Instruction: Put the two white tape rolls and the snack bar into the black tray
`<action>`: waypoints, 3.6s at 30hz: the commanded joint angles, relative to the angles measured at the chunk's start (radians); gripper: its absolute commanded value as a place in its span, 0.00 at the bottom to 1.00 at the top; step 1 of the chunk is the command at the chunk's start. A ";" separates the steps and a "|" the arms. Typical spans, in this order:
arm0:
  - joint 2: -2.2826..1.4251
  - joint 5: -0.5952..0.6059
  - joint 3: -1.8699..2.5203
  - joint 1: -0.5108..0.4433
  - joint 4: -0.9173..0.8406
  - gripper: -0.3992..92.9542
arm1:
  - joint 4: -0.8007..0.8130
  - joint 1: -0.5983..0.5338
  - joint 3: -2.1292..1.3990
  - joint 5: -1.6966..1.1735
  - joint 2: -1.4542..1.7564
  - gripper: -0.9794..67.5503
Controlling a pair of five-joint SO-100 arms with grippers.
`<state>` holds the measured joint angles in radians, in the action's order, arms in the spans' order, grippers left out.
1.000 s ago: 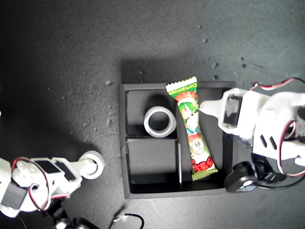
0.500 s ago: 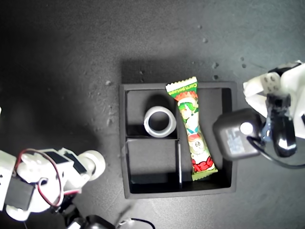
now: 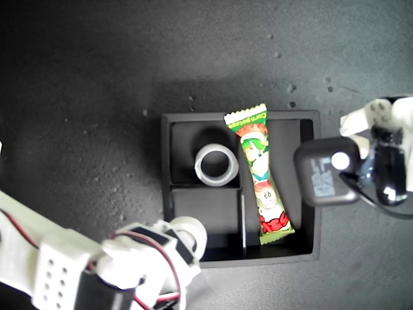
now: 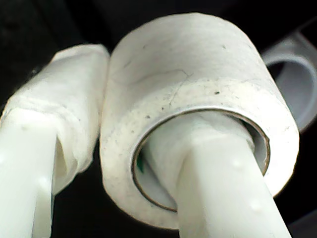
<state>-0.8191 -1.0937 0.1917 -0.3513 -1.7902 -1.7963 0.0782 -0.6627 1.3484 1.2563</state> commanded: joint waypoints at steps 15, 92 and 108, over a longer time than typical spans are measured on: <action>0.066 -0.058 -0.117 -0.029 -0.044 0.24 | -0.005 -0.018 -0.081 -0.025 0.109 0.01; -2.569 -0.153 2.947 0.379 0.445 0.01 | 0.454 0.072 -2.461 -0.124 2.080 0.01; -2.569 -0.178 2.947 0.377 0.400 0.01 | 0.454 0.012 -2.461 -0.124 2.080 0.01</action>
<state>-3.3410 -1.2640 3.0818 0.0123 -1.3530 -1.3392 0.0966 -3.1124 1.4696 3.3303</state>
